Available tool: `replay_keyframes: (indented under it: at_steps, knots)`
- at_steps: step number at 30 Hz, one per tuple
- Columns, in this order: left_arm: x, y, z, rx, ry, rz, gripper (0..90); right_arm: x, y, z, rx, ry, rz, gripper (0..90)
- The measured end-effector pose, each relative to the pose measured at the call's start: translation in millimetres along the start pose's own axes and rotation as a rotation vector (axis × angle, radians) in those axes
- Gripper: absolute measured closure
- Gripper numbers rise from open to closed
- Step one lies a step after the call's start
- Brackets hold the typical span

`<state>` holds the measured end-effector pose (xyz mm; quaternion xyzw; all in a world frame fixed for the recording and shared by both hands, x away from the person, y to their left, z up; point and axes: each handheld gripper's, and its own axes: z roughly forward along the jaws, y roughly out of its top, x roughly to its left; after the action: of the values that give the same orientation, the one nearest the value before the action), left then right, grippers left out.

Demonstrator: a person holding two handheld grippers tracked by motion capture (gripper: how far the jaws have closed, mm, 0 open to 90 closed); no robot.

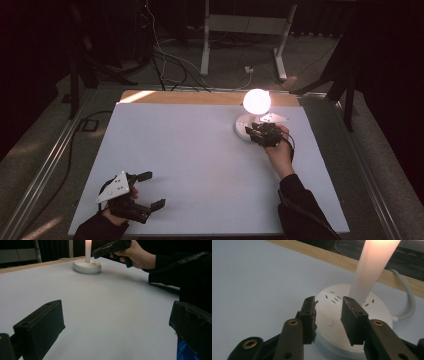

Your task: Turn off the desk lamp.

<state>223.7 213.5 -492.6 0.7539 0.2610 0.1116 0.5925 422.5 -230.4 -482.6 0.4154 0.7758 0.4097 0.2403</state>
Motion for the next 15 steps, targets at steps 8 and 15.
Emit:
replay_keyframes:
  at_steps: [8, 15]
  knots:
    - [0.2, -0.1, 0.1, -0.001, 0.0, -0.001, 0.5, -3.8, -2.7, 4.7, 0.033, -0.014, 0.007, 78.1]
    - [0.2, -0.2, 0.2, 0.0, 0.0, -0.001, 0.5, -4.7, -3.7, 9.2, 0.061, -0.02, 0.017, 84.1]
